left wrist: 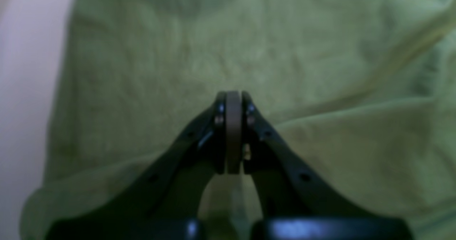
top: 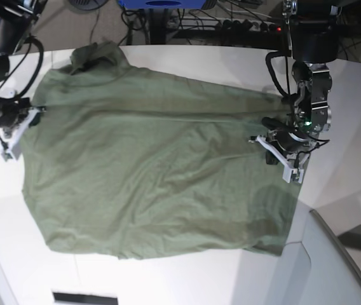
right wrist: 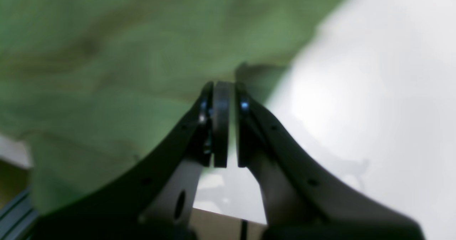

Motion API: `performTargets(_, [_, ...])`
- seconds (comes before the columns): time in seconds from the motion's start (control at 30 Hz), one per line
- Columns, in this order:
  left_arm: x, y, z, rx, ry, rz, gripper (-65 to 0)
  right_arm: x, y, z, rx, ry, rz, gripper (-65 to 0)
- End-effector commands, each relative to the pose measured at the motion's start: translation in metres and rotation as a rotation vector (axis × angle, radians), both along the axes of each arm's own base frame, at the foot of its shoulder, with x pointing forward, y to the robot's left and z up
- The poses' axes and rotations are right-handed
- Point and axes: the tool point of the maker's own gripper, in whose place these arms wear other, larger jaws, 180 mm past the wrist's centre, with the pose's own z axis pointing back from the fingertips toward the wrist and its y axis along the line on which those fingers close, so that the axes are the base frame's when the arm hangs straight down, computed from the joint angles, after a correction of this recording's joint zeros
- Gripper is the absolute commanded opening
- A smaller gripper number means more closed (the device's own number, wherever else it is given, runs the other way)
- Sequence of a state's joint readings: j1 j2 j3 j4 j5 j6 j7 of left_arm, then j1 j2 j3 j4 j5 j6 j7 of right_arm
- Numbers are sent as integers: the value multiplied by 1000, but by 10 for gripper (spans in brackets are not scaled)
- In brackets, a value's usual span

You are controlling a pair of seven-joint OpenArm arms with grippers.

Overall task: Layout the t-shirt on the table in an organized manner, then fold the t-shirt properly
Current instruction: 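Release the shirt and move both grippers to new edge points, then grasp the shirt edge with both grippers and stretch it apart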

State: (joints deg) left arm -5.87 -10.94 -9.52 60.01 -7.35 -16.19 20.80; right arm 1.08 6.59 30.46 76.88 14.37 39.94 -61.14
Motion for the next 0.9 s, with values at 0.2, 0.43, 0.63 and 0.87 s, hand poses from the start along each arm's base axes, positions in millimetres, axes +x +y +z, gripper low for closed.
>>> performTargets(0.2, [34, -18, 11, 1, -37, -60, -650, 18, -13, -23, 85, -5, -63, -615])
performTargets(0.43, [69, -27, 18, -27, -47, -56, -650, 39, -44, -28, 115, -50, -141, -615])
performTargets(0.63, [82, -65, -11, -38, -86, -153, -650, 71, -61, -15, 129, -116, -173, -615])
performTargets(0.87, [103, -73, -4, -12, -148, -102, -650, 104, -41, -14, 161, -145, -117, -615])
